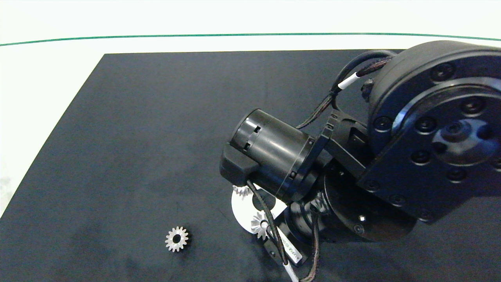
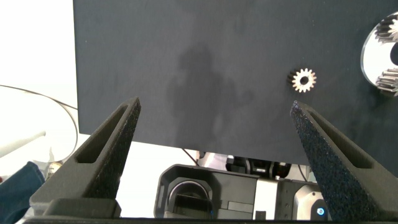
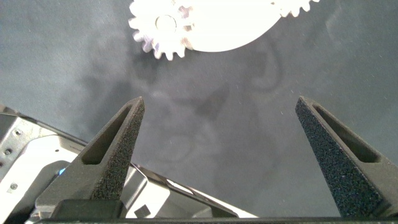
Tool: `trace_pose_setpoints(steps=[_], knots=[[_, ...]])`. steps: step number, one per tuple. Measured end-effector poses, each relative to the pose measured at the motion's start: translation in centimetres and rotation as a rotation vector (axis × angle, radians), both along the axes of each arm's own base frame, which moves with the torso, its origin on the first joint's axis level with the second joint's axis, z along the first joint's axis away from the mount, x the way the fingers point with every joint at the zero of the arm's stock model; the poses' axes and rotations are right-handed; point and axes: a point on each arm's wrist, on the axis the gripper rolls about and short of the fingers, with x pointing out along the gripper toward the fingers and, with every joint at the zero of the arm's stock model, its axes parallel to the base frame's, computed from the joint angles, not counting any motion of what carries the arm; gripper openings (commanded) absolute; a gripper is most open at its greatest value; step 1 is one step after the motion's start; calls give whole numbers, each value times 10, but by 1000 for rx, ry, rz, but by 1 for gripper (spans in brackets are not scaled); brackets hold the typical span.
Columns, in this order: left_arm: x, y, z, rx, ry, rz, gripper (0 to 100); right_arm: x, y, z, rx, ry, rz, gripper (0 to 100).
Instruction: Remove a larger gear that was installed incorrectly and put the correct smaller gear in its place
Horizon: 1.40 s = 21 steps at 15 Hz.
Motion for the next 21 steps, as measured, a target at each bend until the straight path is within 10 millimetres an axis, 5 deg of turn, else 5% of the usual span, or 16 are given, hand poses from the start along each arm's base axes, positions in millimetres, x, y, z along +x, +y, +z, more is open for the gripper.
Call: trace_pose_setpoints(steps=[13, 21], knots=[[-5, 0, 1, 1, -15, 5, 100, 7, 32, -23, 57, -23, 17, 100], [-6, 0, 1, 1, -23, 5, 100, 17, 40, -7, 246, -105, 16, 100]])
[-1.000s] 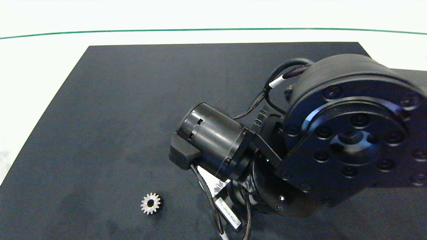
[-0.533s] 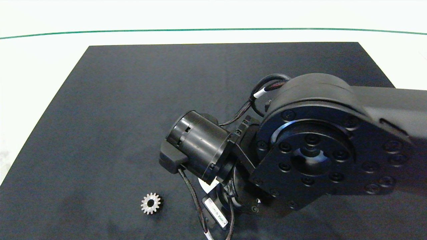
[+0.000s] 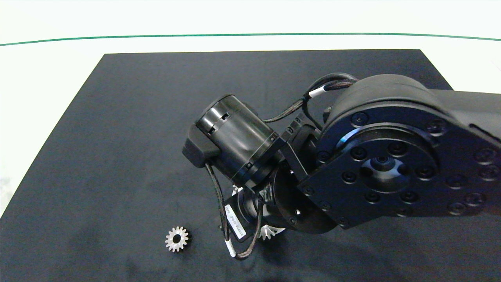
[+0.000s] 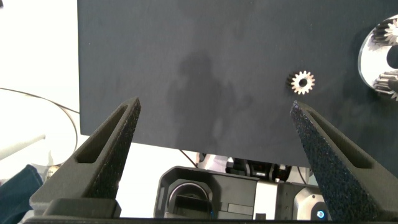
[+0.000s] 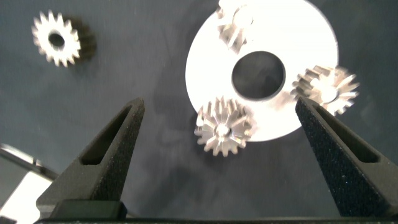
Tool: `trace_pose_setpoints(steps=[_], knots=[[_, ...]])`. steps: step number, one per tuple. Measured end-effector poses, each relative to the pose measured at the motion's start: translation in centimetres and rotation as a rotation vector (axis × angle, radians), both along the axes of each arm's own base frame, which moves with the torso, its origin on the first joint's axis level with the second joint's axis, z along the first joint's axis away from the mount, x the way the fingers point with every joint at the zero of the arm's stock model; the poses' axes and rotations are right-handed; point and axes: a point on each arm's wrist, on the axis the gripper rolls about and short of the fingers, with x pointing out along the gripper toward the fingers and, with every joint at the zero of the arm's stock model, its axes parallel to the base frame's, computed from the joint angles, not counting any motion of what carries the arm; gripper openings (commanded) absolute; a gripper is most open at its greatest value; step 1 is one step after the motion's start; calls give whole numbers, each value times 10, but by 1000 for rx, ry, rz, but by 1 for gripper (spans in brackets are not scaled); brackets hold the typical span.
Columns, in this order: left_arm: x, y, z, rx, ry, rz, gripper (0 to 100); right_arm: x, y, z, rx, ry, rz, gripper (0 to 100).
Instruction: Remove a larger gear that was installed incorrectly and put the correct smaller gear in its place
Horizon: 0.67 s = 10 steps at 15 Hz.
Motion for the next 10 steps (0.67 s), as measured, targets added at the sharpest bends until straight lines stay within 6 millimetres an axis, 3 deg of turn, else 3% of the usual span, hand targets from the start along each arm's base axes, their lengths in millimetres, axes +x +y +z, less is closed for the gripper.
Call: trace_pose_setpoints(steps=[10], knots=[[-1, 0, 0, 1, -1, 1, 100, 6, -1, -20, -90, 94, 4, 100]])
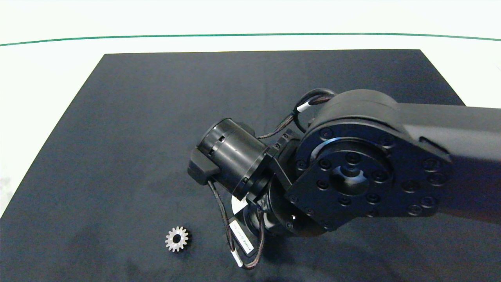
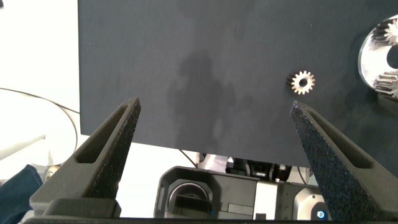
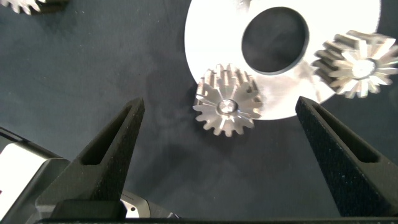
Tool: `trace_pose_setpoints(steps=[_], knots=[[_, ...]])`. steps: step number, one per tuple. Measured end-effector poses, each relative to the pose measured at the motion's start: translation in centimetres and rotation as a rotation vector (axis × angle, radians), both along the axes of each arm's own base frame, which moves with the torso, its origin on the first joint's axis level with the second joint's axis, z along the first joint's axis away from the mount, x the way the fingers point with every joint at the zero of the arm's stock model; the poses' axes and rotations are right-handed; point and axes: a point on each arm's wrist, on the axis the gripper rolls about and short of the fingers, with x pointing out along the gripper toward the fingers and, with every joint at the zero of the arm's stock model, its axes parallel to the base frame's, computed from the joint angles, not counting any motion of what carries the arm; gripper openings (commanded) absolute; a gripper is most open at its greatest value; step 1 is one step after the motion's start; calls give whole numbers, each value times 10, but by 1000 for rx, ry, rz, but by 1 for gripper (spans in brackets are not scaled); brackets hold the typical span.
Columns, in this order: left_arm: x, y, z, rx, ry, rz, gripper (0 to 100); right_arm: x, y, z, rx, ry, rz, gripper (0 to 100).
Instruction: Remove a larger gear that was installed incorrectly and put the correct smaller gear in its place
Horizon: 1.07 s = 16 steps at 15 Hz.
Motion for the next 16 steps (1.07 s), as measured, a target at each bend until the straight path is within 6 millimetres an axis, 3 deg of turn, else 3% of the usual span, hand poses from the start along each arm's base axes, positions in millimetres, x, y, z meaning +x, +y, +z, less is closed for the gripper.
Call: trace_pose_setpoints(steps=[11, 16], knots=[[0, 0, -1, 22, 7, -2, 100, 17, 6, -28, -43, 65, -18, 100], [-1, 0, -2, 22, 7, -3, 100, 20, 7, -32, -53, 71, -24, 90]])
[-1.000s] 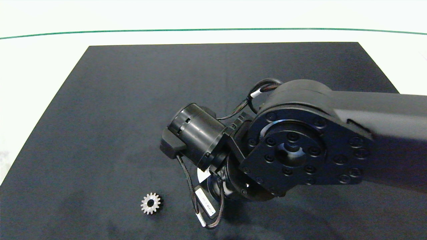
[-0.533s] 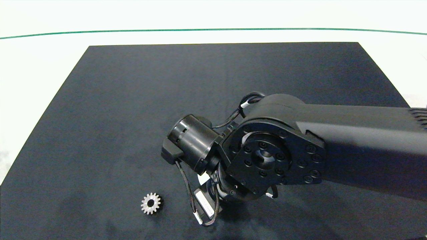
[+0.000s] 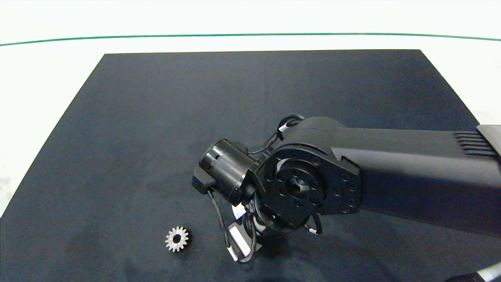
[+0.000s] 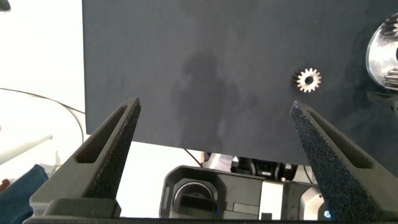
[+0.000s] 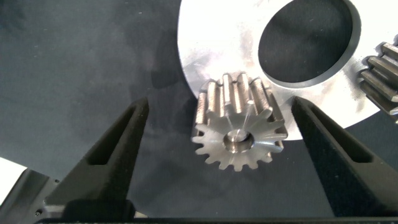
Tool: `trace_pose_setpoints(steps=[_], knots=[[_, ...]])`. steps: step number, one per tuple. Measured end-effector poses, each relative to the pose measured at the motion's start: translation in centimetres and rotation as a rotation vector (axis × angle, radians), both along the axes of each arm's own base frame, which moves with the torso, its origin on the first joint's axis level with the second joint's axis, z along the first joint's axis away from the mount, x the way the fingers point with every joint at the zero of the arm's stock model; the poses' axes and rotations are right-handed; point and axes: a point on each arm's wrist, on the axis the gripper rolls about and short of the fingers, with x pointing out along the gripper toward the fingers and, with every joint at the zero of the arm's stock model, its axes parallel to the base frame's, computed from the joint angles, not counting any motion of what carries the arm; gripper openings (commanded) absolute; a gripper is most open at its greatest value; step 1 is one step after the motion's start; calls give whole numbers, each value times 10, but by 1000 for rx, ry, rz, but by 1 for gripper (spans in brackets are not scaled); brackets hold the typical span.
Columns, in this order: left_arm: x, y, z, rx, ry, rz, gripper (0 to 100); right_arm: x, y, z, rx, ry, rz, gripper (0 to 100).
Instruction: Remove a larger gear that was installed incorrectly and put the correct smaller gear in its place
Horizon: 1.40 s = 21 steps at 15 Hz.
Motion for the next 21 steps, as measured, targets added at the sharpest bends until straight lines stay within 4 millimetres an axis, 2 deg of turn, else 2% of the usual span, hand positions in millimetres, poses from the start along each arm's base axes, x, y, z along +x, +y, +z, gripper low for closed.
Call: trace_pose_setpoints(steps=[21], knots=[[0, 0, 0, 0, 0, 1, 100, 3, -4, -5, -45, 14, -7, 48]])
